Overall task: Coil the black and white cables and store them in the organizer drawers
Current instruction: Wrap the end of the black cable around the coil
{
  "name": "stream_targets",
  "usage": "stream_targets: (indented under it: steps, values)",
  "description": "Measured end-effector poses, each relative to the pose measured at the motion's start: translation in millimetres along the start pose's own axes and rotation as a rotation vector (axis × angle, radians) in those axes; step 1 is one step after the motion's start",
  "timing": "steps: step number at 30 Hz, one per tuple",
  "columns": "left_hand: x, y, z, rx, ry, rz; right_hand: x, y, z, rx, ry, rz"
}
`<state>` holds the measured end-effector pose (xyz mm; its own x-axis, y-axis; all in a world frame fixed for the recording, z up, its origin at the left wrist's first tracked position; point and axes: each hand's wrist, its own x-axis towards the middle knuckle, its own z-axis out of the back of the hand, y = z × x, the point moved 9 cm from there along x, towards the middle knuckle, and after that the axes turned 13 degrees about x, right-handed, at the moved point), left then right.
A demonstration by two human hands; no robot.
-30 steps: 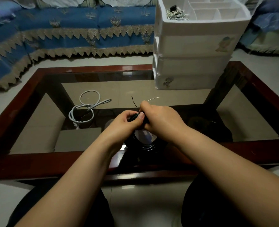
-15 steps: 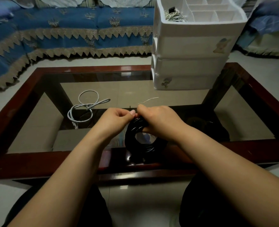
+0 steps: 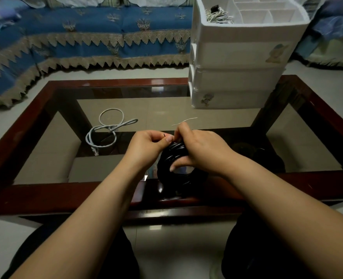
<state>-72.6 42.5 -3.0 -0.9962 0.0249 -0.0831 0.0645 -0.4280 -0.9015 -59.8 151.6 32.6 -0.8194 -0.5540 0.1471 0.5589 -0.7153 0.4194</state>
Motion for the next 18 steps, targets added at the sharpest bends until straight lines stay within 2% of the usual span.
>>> stream_targets:
  steps: [4,9,14,18]
  values:
    - [3,8,-4,-0.083,0.028,0.066,-2,-8,-3,0.205,0.048,-0.1]
    - [0,0,-9,0.014,0.007,0.013,-6,-29,-14,0.426,0.188,-0.283]
    - [-3,-15,-4,0.2,-0.001,-0.093,-1,-18,-9,0.153,0.184,-0.184]
    - [-3,-16,-5,0.2,0.009,-0.109,1,-17,-8,-0.033,0.175,-0.14]
